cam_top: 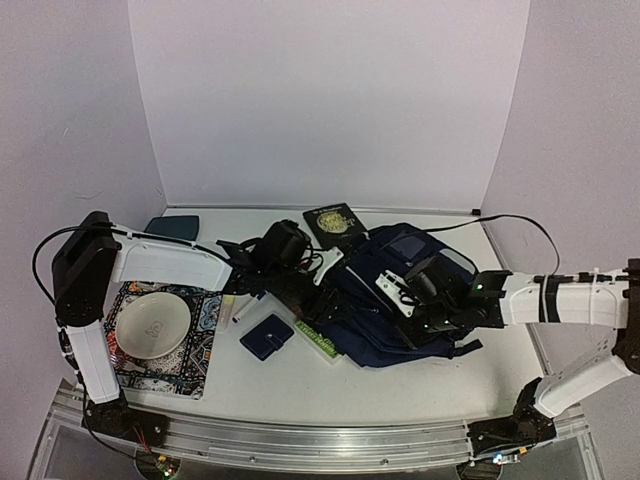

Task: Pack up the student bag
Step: Hold the upper front pocket of the bag at the center of the board, then grab the upper front pocket of the student bag.

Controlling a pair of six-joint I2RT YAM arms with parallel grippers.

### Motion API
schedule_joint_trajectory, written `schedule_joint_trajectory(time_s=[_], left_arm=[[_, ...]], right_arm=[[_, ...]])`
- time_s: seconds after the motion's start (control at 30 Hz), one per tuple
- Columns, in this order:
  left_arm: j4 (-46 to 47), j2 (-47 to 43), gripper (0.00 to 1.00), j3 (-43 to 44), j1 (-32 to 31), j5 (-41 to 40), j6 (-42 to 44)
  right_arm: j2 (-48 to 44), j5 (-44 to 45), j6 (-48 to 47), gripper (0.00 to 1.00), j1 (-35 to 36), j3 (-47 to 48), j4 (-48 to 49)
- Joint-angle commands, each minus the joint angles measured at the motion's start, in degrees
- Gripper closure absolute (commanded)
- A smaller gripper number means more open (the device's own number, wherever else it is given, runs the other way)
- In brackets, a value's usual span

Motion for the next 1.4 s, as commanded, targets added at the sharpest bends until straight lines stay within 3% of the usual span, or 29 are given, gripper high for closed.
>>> schedule_joint_trajectory(time_s=[0.0, 0.57, 1.37], left_arm=[[0.4, -0.5, 0.34, 1.9, 0.1, 2.2, 2.8], [11.7, 3.1, 0.37, 1.3, -0.7, 3.4, 6.1], [15.2, 9.3, 0.53, 5.4, -3.9, 4.1, 9.4]], right_arm=[[-5.6, 0.8, -1.3, 1.0, -0.2, -0.8, 3.4], [-11.8, -3.8, 2.5, 1.0, -0.2, -2.0, 7.8], [-12.1, -9.0, 3.7, 1.0, -0.2, -1.4, 10.2]])
